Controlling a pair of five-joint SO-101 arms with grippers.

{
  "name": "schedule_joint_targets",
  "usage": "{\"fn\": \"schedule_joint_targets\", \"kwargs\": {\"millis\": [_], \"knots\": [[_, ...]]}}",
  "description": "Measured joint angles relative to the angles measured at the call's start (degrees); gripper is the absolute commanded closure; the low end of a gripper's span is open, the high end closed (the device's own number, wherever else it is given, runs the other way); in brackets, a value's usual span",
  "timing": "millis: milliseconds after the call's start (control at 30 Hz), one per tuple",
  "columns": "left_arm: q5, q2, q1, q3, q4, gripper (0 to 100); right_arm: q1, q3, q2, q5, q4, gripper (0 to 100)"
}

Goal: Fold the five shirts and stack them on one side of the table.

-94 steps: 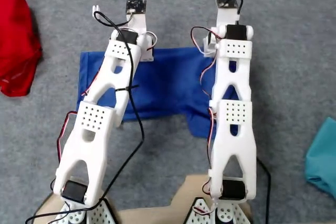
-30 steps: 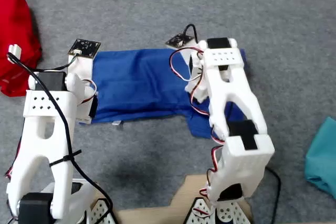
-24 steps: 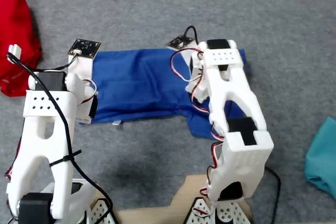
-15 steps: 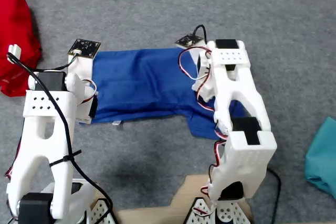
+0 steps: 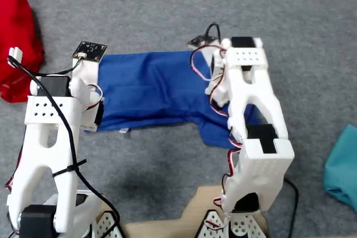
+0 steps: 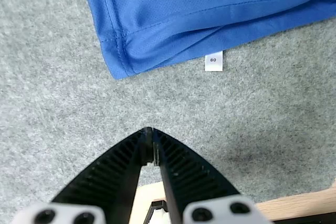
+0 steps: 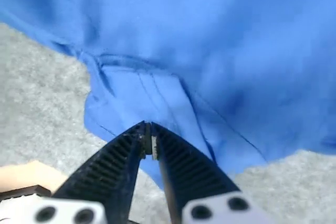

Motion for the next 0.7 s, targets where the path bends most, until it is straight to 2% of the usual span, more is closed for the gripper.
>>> {"fn": "schedule_joint_targets", "kwargs": {"millis": [333,700], "knots": [[0.0,0.0,0.0,0.4,0.0,98,3.7,-4.9,4.1,2.6,1.7,89.2],[0.0,-0.1,0.0,2.1,0.0,98,3.5,-4.9,6.5,2.8,1.7,88.6]]}}
